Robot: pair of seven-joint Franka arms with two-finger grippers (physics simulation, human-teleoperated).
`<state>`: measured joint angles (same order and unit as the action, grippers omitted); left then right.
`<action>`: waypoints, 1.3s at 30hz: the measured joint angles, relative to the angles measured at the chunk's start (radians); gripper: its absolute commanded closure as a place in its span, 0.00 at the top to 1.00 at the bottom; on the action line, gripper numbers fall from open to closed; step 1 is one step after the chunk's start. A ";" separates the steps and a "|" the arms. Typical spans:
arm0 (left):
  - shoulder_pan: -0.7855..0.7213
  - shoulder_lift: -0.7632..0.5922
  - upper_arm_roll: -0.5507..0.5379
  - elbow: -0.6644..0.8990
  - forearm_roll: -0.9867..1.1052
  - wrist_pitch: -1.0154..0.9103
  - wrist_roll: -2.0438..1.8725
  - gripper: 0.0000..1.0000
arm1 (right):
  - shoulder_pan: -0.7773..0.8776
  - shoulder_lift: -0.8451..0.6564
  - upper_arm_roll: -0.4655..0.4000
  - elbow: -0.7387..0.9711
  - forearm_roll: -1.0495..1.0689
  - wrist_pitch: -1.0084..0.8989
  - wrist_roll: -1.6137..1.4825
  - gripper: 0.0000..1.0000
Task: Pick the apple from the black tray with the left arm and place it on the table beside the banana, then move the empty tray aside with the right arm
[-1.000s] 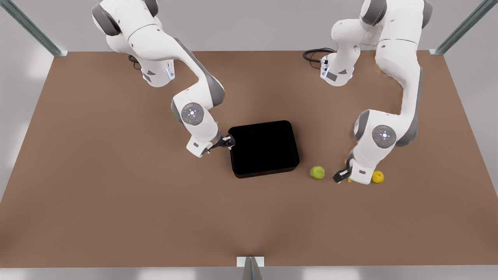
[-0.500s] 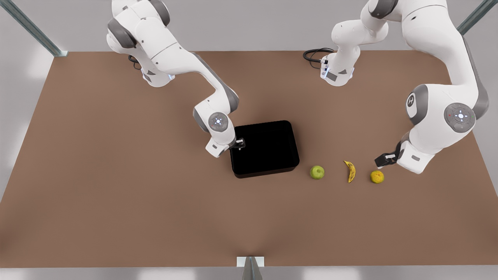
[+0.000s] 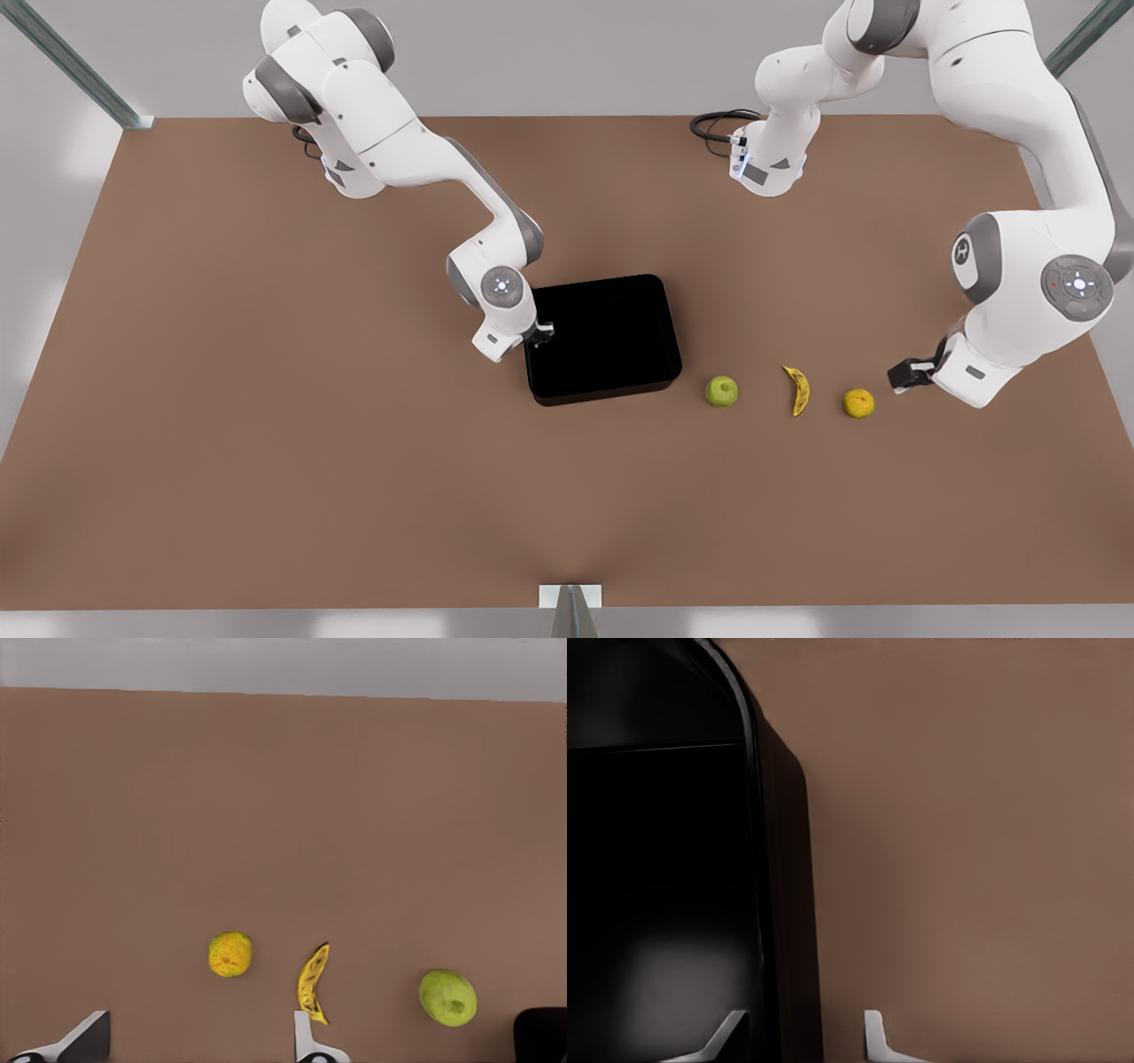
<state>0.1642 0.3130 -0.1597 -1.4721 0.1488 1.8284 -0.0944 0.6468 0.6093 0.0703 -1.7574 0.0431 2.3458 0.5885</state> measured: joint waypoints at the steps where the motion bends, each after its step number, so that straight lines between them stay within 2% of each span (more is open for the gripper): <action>1: 0.015 -0.004 0.002 0.002 -0.019 -0.003 0.007 1.00 | 0.000 0.000 0.000 0.000 0.000 0.003 0.001 0.49; 6: 0.026 -0.016 -0.010 0.022 -0.079 -0.005 0.027 1.00 | 0.000 -0.001 0.000 0.003 0.000 0.012 0.004 0.28; 12: 0.007 -0.055 -0.040 0.025 -0.074 -0.005 0.027 1.00 | 0.001 -0.005 0.000 0.002 0.002 0.016 -0.001 0.19; 19: 0.011 -0.060 -0.039 0.025 -0.070 -0.010 0.027 1.00 | -0.001 -0.037 0.000 -0.002 0.007 0.003 -0.013 0.18; 26: 0.011 -0.061 -0.037 0.026 -0.074 -0.012 0.028 1.00 | -0.058 -0.190 0.000 -0.019 0.010 -0.131 -0.049 0.17; 32: 0.016 -0.059 -0.031 0.025 -0.083 -0.013 0.028 1.00 | -0.223 -0.360 -0.001 -0.127 0.011 -0.251 -0.142 0.17; 39: 0.034 -0.052 -0.033 0.024 -0.105 -0.013 0.029 1.00 | -0.493 -0.462 -0.006 -0.143 0.041 -0.385 -0.343 0.15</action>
<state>0.1979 0.2608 -0.1923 -1.4486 0.0441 1.8151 -0.0655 0.1539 0.1473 0.0640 -1.9008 0.0846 1.9611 0.2456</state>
